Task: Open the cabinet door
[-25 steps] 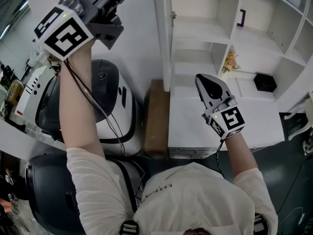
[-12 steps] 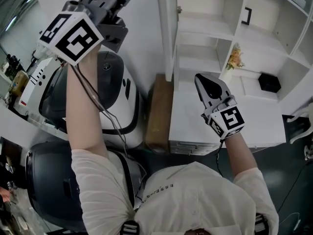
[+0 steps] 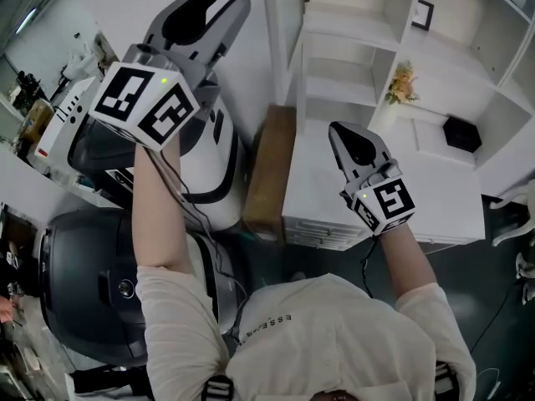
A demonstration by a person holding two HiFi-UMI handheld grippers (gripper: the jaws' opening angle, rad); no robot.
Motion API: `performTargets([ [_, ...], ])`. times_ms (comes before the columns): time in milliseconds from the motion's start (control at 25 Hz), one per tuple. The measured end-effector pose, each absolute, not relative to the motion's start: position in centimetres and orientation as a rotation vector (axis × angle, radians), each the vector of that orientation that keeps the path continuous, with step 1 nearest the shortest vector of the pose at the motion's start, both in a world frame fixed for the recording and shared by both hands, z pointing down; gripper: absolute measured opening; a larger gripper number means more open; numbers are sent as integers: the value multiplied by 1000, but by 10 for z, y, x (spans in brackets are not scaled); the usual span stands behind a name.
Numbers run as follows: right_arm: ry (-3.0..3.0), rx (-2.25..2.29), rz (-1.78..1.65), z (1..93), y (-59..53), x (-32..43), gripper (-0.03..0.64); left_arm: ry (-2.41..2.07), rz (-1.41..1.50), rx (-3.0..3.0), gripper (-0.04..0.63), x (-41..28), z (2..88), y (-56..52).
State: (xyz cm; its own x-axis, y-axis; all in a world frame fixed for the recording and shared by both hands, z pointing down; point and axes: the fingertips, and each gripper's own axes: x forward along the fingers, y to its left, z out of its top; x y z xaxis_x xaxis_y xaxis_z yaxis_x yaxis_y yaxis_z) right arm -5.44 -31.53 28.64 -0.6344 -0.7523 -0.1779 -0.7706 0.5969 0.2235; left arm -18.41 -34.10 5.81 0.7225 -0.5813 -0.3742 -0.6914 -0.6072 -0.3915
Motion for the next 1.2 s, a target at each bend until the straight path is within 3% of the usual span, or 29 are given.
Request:
performTargets([
  [520, 2776, -1298, 381, 318, -247, -30, 14, 1135, 106, -2488, 140, -138, 239, -267],
  [800, 2763, -1357, 325, 337, -223, 2, 14, 1111, 25, -2676, 81, -95, 329, -232],
  [1200, 2718, -1434, 252, 355, -208, 41, 14, 1171, 25, -2767, 2, -71, 369, -212],
])
